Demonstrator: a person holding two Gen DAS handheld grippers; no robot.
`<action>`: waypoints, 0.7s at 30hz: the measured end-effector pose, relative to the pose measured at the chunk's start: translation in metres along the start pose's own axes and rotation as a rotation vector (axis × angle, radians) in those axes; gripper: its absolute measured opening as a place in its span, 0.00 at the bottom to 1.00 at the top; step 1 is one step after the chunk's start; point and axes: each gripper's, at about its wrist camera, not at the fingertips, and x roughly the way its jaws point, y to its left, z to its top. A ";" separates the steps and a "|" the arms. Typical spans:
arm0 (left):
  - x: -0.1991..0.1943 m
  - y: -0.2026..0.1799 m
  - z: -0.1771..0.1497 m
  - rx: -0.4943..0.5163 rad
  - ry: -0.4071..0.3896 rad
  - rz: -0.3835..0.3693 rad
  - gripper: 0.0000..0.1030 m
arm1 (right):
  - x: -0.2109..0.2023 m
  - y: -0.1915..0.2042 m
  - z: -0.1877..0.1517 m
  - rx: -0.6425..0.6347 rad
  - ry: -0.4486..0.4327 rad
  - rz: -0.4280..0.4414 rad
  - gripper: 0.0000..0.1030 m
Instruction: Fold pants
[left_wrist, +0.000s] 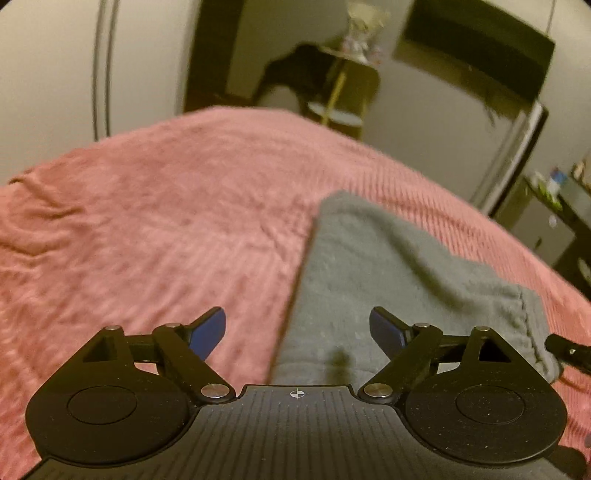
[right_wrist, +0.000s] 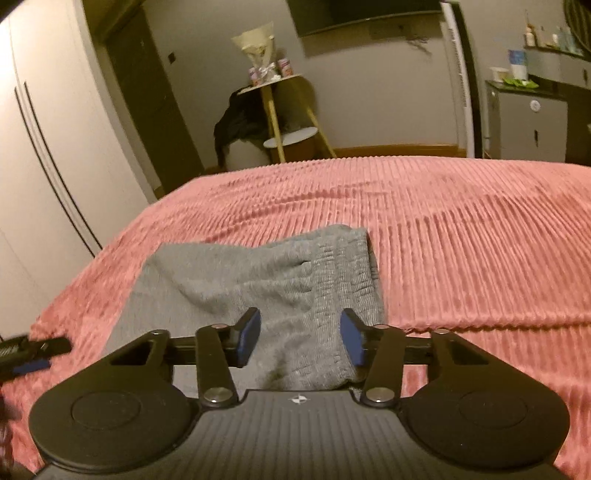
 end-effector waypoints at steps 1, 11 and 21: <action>0.009 -0.003 -0.001 0.021 0.023 0.003 0.82 | 0.004 0.001 -0.001 -0.028 0.034 -0.020 0.42; 0.037 -0.005 -0.024 0.183 0.199 0.010 0.69 | 0.026 -0.015 0.005 -0.109 0.216 -0.030 0.61; 0.066 0.037 0.023 -0.048 0.231 -0.175 0.83 | 0.067 -0.087 0.019 0.193 0.273 0.246 0.83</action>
